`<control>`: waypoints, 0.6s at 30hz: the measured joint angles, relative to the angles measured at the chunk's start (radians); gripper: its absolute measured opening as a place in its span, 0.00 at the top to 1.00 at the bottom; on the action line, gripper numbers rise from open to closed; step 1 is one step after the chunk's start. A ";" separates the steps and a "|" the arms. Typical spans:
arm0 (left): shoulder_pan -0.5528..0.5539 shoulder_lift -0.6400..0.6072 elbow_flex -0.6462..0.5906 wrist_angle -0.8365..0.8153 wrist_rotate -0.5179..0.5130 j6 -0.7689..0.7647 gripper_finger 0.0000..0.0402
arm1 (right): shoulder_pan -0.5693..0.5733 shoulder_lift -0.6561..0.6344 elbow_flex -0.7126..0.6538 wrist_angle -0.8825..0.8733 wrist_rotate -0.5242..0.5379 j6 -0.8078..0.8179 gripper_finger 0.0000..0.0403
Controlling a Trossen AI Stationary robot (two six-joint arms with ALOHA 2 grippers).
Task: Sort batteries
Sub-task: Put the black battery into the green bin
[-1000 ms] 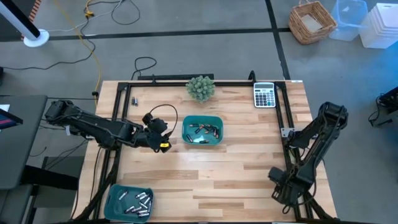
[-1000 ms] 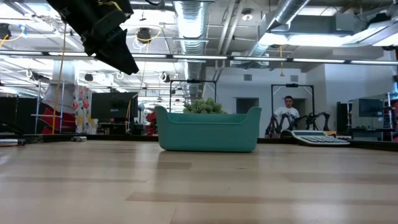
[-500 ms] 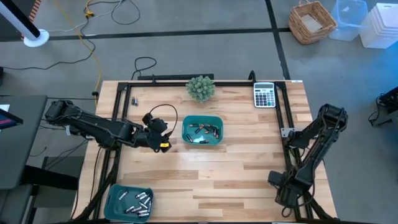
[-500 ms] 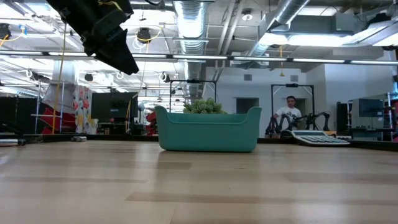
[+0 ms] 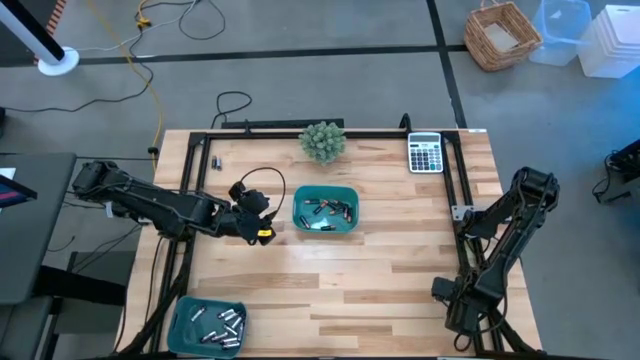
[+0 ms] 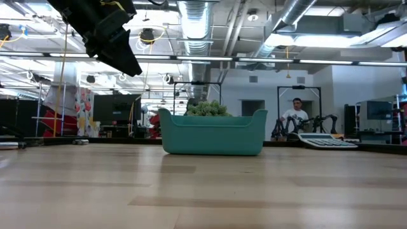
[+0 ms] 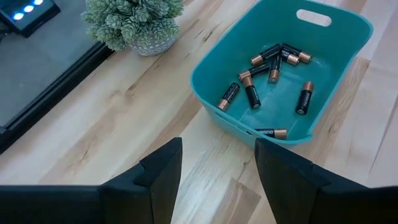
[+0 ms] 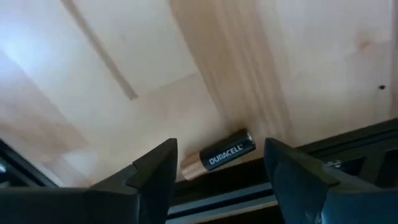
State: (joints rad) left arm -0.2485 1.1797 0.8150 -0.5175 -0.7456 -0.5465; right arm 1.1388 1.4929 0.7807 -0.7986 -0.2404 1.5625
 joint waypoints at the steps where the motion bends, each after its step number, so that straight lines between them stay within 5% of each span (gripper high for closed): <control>1: 0.000 0.000 0.000 0.000 0.000 0.003 0.51 | 0.002 0.000 0.000 0.001 0.003 0.021 0.36; 18: 0.000 0.000 0.000 -0.001 0.000 0.012 0.51 | -0.028 0.001 0.000 0.009 -0.107 -0.017 0.35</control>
State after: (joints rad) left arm -0.2485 1.1797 0.8150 -0.5182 -0.7456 -0.5346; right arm 1.1108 1.4936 0.7807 -0.7898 -0.3473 1.5454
